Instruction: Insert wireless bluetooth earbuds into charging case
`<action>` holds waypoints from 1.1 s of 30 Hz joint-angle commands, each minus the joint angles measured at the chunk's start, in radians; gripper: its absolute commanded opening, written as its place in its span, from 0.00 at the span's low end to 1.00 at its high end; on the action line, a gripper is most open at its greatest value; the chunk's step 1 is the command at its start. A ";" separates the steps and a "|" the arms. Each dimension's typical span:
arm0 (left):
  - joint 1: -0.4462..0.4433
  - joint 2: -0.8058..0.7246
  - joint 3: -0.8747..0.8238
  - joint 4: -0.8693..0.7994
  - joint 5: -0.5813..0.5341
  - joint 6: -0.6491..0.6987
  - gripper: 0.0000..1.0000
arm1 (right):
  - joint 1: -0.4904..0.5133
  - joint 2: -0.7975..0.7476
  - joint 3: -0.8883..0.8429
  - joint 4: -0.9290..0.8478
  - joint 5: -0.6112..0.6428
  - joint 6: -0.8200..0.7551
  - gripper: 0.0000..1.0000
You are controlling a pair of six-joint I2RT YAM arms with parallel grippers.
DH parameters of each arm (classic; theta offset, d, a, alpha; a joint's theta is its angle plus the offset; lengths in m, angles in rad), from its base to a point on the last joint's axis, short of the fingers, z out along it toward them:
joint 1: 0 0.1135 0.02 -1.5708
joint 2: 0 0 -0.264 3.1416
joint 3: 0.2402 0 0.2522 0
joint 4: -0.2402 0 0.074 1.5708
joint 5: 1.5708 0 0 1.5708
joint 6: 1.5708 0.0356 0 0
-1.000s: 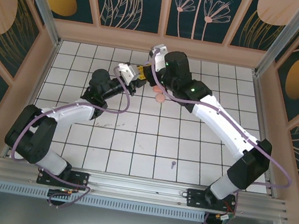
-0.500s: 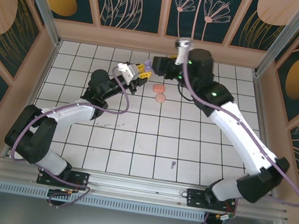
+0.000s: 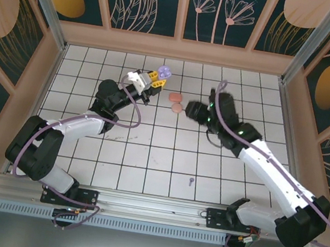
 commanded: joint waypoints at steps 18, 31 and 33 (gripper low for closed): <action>-0.005 -0.068 -0.111 0.115 -0.039 -0.034 0.00 | 0.440 0.008 -0.383 -0.281 0.130 0.761 0.50; -0.005 -0.057 -0.118 0.144 -0.036 -0.051 0.00 | 0.440 0.047 -0.417 -0.209 0.122 0.745 0.43; -0.005 -0.056 -0.116 0.145 -0.036 -0.051 0.00 | 0.437 0.064 -0.417 -0.198 0.117 0.727 0.43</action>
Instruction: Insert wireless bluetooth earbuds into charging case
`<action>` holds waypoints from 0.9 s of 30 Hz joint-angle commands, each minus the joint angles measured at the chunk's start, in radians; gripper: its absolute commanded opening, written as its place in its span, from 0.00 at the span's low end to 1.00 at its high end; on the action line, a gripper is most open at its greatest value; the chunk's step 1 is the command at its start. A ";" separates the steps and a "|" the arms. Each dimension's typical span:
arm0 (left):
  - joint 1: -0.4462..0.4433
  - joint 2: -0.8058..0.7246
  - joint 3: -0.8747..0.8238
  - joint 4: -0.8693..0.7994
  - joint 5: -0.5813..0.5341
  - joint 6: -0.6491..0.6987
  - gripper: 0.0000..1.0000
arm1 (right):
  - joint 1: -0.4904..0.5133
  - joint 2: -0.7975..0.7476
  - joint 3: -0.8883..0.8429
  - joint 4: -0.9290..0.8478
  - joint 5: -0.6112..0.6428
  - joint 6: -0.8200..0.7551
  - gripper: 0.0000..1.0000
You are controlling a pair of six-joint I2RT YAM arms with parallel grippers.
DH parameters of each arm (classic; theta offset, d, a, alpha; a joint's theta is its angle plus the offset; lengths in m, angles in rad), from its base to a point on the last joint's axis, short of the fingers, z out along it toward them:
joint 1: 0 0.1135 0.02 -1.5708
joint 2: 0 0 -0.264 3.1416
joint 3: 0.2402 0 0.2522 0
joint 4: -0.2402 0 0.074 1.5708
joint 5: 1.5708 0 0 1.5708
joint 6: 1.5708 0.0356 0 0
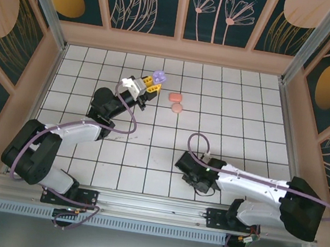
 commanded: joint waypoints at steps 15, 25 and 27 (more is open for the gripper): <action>-0.005 -0.004 0.000 0.050 -0.007 -0.013 0.00 | -0.034 0.097 -0.020 0.064 -0.024 -0.107 0.37; -0.006 0.002 0.002 0.051 -0.010 -0.010 0.00 | -0.033 0.132 -0.012 0.078 -0.042 -0.139 0.31; -0.005 0.003 0.003 0.049 -0.010 -0.007 0.00 | -0.033 0.133 -0.011 0.081 -0.044 -0.143 0.29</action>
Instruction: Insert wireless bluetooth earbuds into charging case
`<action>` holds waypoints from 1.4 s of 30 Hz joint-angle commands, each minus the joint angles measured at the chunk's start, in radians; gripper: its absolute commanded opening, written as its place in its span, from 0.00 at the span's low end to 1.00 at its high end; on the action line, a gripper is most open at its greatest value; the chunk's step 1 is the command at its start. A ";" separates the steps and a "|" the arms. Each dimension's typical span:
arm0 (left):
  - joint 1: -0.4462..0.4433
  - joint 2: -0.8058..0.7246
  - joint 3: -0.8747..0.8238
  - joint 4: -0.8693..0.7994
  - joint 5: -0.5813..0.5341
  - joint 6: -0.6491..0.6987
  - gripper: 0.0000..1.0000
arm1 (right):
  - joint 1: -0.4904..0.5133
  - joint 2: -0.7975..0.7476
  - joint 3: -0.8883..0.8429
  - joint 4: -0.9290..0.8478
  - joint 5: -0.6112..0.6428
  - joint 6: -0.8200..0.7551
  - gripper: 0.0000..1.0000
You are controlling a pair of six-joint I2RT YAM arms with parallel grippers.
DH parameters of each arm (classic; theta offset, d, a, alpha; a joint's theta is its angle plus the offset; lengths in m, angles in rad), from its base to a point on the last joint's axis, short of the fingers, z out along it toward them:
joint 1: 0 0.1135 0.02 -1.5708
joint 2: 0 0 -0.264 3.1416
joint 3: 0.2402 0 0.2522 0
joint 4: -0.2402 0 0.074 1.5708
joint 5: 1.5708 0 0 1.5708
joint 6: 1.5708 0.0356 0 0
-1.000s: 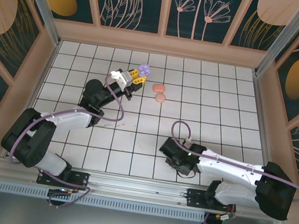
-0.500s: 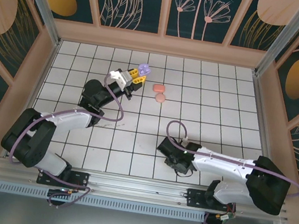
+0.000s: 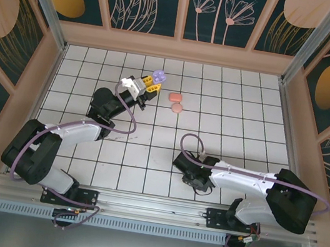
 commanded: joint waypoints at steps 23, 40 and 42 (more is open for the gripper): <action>-0.006 0.004 0.016 0.017 -0.011 -0.002 0.00 | -0.019 -0.053 0.066 0.037 0.030 -0.054 0.16; -0.006 0.001 0.064 -0.033 -0.021 0.031 0.00 | -0.334 -0.073 0.537 0.189 0.099 -0.546 0.15; -0.005 0.006 0.072 -0.034 -0.018 0.034 0.00 | -0.357 -0.054 0.608 0.211 0.090 -0.598 0.15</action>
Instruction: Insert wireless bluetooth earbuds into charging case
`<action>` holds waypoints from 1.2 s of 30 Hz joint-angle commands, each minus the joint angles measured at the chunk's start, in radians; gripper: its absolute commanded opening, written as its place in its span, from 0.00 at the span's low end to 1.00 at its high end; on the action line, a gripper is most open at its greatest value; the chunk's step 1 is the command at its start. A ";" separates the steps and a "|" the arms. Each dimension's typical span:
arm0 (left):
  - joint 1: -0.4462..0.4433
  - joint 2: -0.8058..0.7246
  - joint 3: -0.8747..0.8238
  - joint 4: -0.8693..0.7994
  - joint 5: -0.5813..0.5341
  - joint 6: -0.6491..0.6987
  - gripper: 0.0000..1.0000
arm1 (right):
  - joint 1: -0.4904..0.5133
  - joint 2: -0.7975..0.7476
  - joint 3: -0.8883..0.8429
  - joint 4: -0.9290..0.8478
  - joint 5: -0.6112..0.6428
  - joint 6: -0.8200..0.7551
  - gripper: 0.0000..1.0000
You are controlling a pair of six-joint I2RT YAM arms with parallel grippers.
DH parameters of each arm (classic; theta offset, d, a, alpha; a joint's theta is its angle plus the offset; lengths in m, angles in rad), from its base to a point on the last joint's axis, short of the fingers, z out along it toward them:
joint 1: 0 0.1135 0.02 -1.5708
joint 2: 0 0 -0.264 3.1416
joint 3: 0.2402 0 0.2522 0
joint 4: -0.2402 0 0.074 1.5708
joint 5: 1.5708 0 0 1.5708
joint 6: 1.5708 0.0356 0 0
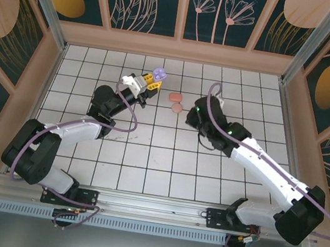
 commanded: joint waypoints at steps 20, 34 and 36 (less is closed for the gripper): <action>-0.005 0.062 0.143 -0.043 0.083 0.045 0.00 | -0.074 0.201 0.454 0.323 -0.235 -0.425 0.15; -0.005 0.074 0.165 -0.065 0.100 0.054 0.00 | -0.052 0.242 0.417 0.373 -0.315 -0.438 0.13; -0.005 0.074 0.165 -0.065 0.099 0.054 0.00 | -0.047 0.248 0.415 0.374 -0.319 -0.437 0.12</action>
